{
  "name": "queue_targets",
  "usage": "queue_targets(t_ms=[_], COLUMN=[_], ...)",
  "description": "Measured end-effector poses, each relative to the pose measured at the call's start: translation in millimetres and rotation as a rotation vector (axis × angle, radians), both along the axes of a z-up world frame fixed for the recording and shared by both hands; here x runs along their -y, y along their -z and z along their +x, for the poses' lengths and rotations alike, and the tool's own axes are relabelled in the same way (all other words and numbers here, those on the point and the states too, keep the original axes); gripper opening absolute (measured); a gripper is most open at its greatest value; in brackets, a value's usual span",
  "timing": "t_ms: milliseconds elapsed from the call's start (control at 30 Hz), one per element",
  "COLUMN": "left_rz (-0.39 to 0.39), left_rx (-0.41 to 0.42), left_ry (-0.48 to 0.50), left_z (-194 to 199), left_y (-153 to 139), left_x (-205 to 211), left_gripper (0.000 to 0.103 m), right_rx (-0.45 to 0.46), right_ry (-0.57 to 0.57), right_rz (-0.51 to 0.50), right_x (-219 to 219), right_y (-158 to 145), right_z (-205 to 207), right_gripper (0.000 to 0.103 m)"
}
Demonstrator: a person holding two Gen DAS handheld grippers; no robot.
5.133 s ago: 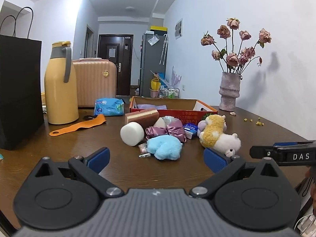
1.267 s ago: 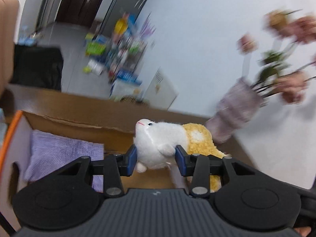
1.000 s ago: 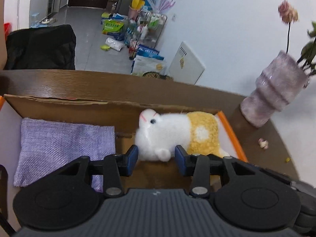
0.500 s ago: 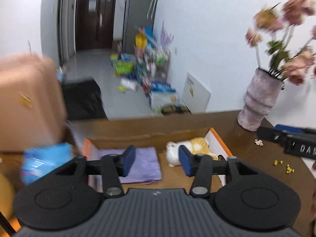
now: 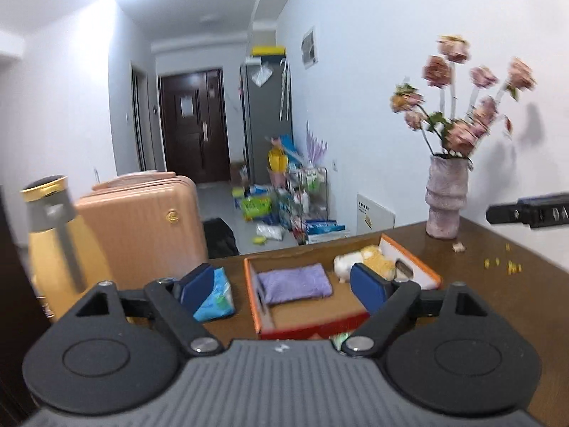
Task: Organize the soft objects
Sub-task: 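Reach the left tool to the layered sponge block and grasp it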
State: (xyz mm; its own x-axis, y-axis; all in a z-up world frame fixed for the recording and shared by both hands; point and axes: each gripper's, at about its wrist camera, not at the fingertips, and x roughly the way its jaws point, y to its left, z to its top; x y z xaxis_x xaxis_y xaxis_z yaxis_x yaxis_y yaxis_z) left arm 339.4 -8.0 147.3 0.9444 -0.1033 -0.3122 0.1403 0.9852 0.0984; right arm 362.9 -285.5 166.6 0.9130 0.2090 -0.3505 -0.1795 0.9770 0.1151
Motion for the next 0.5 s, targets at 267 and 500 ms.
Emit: queue_targets(t_ms=[267,500], left_rz=[-0.102,-0.136], left_rx=[0.063,-0.010], left_ry=[0.010,-0.069], left_z=[-140.2,-219.6], left_y=[71.1,110.3], left_x=[-15.8,-39.9], left_gripper=[0.096,0.101], right_rx=[0.020,-0.109], right_ry=[-0.034,-0.058], right_rz=[0.007,0.006], right_x=[-20.2,-28.0], right_y=[84.4,141.2], right_z=[-132.6,-220.9], right_gripper=[0.086,0.087])
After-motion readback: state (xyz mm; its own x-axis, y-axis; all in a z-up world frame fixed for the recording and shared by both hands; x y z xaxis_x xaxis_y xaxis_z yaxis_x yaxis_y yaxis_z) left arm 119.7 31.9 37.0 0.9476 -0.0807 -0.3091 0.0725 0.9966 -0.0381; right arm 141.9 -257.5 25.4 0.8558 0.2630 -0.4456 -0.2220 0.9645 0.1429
